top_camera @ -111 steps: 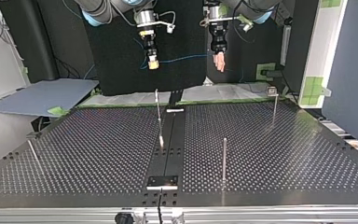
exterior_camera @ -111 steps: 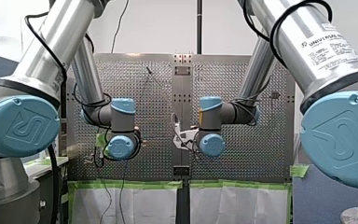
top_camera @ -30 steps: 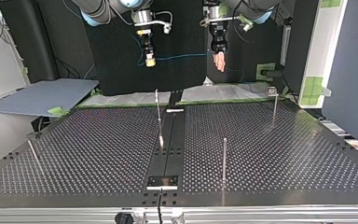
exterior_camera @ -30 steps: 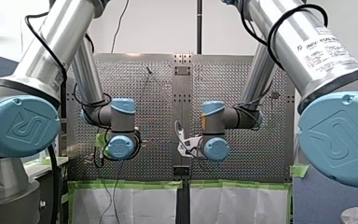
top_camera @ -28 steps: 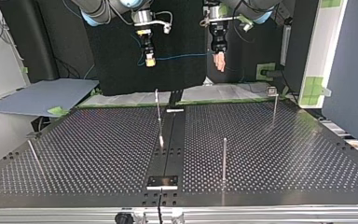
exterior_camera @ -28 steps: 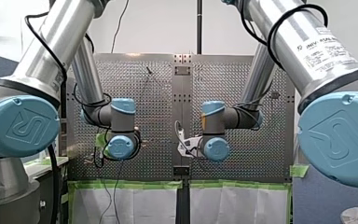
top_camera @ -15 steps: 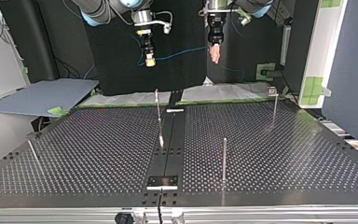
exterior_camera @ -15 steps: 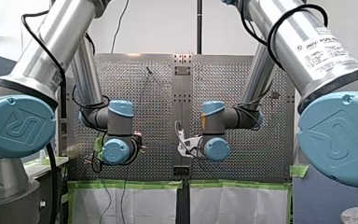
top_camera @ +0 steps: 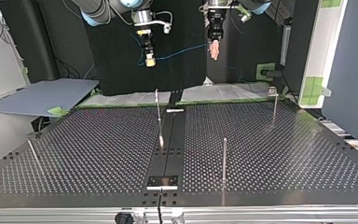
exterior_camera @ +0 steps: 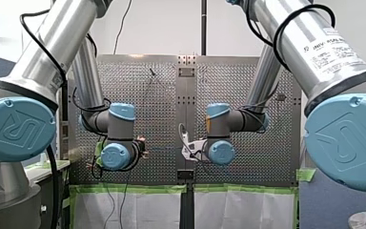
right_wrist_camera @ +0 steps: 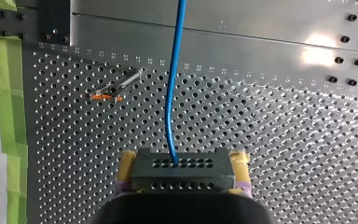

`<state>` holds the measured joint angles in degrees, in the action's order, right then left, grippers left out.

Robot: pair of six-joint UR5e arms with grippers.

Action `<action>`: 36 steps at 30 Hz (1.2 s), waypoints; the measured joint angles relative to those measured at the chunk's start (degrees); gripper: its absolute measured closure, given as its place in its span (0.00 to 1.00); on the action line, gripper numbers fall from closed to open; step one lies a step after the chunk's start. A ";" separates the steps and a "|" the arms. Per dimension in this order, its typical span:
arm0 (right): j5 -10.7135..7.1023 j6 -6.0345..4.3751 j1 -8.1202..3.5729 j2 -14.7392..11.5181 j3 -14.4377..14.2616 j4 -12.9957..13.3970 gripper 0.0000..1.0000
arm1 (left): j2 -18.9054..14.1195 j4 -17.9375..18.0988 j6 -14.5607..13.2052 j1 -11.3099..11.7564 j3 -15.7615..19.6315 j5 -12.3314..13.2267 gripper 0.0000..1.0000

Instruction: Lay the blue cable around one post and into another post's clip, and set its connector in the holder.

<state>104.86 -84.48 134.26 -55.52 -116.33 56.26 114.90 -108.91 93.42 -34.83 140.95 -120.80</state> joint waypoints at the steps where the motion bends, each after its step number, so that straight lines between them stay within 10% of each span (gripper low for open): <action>1: 0.00 0.00 0.00 0.00 -0.01 0.00 1.00 | 0.00 0.00 0.00 0.00 0.00 0.00 0.00; 36: -0.44 -4.78 1.91 -11.83 4.76 -10.44 1.00 | -14.29 -9.65 4.82 1.80 -2.90 1.48 0.00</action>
<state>104.43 -89.26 136.17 -67.35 -111.57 45.82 100.61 -118.56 98.25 -33.03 138.05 -119.32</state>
